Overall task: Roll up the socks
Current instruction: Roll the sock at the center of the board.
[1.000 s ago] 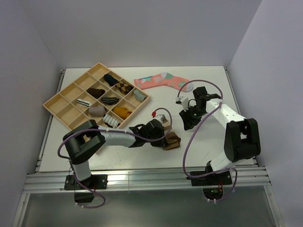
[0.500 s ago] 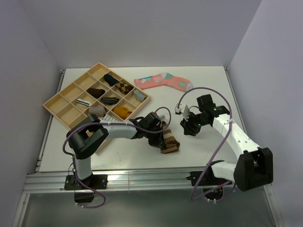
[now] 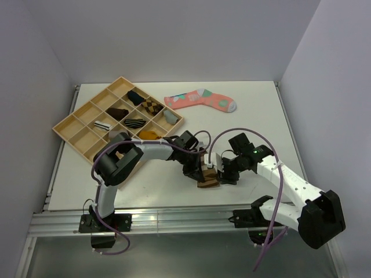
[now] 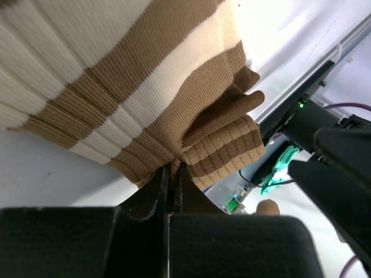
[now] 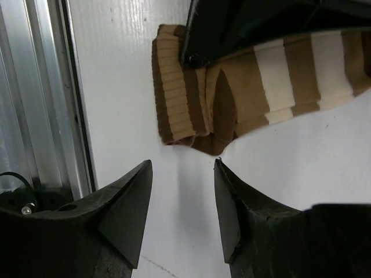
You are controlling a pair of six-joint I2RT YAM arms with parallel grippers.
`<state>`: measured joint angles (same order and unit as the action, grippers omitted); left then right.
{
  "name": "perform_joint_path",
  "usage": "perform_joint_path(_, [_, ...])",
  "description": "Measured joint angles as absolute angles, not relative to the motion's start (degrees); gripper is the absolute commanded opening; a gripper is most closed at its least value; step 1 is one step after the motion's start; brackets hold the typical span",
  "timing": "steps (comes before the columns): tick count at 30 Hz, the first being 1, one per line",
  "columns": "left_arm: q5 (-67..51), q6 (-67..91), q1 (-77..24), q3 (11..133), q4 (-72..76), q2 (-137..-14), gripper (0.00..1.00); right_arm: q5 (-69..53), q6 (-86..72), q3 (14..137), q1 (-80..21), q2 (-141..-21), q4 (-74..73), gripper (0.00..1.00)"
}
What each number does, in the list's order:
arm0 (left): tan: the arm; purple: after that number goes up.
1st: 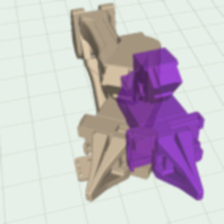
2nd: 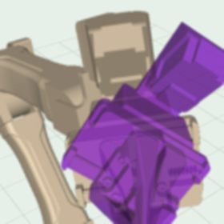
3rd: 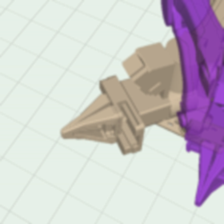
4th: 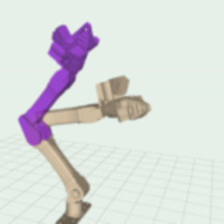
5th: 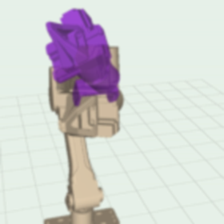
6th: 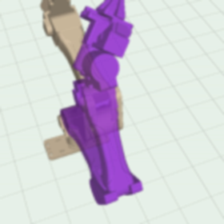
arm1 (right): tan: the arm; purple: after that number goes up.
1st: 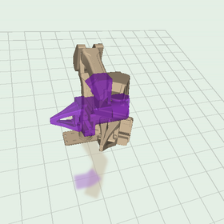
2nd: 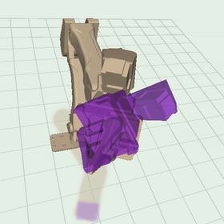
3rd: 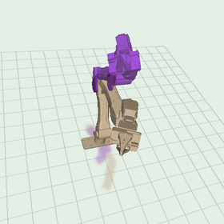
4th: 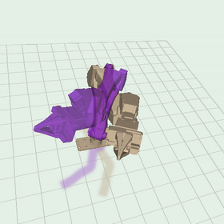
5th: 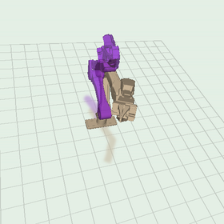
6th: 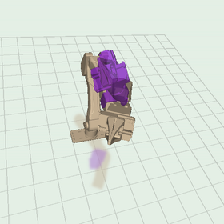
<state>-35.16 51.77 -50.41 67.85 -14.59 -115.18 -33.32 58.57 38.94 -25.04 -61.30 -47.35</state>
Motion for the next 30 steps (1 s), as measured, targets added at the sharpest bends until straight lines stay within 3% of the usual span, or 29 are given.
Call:
perform_joint_path(18, [-39.59, 53.21, -49.43, 68.51, -14.00, -117.27, 0.00, -30.92, 56.82, 35.92, -36.21, -63.11, -40.49, 0.57])
perform_joint_path(30, [-41.01, 53.54, -49.15, 68.75, -13.56, -118.02, 0.00, -26.41, 52.88, 35.22, -39.18, -68.71, -34.65, 0.50])
